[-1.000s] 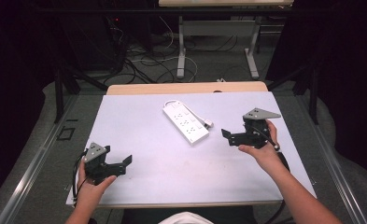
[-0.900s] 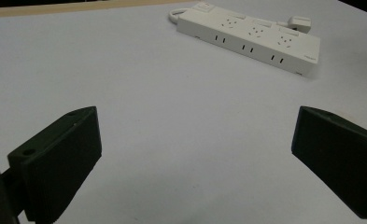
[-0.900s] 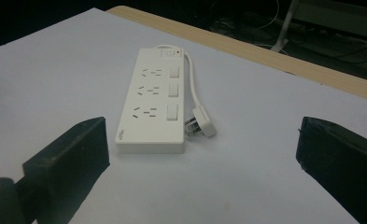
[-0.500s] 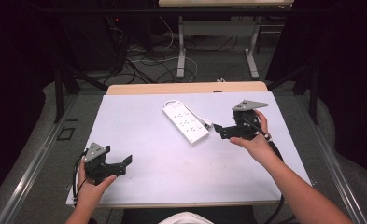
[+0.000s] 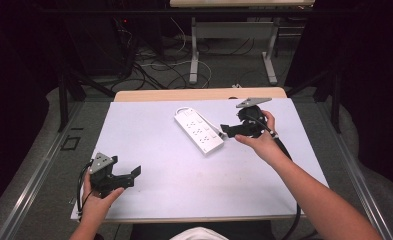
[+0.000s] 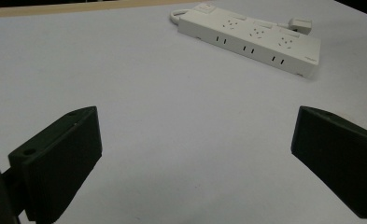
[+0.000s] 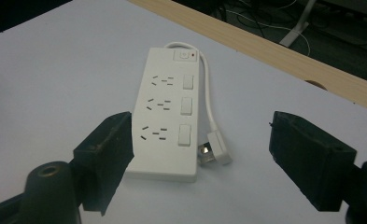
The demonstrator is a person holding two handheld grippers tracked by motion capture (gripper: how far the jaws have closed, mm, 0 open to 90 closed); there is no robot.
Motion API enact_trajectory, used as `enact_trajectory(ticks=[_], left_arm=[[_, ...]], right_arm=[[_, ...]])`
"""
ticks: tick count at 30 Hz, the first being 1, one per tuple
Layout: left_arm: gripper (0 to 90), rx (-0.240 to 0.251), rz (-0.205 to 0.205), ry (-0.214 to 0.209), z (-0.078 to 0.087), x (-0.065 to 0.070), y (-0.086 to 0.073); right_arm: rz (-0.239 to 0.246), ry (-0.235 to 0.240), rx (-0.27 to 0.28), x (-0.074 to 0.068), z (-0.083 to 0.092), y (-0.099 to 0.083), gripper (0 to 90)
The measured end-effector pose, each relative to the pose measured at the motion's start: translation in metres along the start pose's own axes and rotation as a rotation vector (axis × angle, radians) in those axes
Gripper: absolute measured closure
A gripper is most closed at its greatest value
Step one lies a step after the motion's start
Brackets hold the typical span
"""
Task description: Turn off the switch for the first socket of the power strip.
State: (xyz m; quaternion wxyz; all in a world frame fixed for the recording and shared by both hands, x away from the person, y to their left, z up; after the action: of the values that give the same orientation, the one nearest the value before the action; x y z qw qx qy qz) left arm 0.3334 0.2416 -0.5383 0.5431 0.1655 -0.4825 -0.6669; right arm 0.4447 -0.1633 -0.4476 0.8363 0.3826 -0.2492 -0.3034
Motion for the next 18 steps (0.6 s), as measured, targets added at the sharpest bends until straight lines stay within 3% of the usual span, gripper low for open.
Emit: enact_trajectory(ticks=[18], left_arm=[[1.6, 0.000, 0.000, 0.001, 0.001, -0.001, 0.000]], right_arm=[[0.025, -0.016, -0.020, 0.016, -0.027, 0.024, 37.0]])
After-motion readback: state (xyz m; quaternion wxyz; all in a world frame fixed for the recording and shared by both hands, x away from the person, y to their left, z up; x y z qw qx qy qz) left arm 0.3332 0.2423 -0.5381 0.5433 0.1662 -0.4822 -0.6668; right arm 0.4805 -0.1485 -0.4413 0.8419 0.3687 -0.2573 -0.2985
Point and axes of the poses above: each handheld gripper's, and its own axes: z roughly backward along the jaws, y roughly out of its top, x roughly to its right, the point moved 3 cm from there along -z, roughly forward along the jaws, and after that the axes turned 13 degrees about z, right-handed, at the moved point
